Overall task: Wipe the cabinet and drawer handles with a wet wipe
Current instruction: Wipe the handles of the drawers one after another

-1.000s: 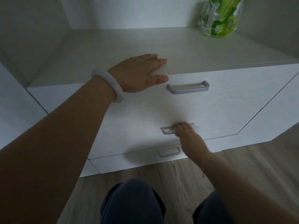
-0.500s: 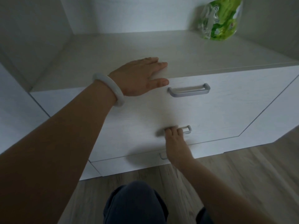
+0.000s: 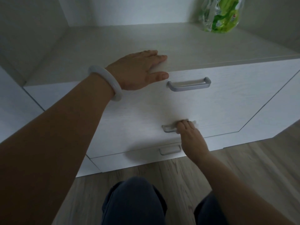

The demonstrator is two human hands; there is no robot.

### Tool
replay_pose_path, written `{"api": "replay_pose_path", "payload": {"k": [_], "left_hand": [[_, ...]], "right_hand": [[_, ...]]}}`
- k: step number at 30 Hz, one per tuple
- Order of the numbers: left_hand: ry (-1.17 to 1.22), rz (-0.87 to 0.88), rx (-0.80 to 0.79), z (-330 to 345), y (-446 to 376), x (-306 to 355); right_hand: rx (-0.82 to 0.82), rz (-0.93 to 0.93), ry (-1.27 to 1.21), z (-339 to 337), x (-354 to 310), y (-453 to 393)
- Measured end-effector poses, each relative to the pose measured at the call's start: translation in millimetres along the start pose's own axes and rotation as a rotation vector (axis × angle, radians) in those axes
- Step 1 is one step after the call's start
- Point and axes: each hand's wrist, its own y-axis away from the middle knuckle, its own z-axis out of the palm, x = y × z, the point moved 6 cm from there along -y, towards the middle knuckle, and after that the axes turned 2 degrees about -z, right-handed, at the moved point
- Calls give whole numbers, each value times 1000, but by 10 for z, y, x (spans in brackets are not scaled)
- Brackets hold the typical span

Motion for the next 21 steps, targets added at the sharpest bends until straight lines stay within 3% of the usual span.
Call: {"api": "replay_pose_path", "payload": {"k": [4,8,12,15,18,21], "left_hand": [[-1,-1,5,-4,5,10],[4,-7,-2,-16,25,21],[1,-2,2,-22,18,25],[7,-11,1,-21,22,10],[10,-12,-6,-11,32,13],[3,-9,0,-17,25,26]], "right_hand": [[-62,115,-150,221,-240,-34],[-108,-98,-334,71,-211,-23],[-54,9,-285,57,-189,-69],[59,26,-102,140,-411,-63],[-23,2,-122,82,-174,-55],[-38,97,-95,92,-1,-27]]}}
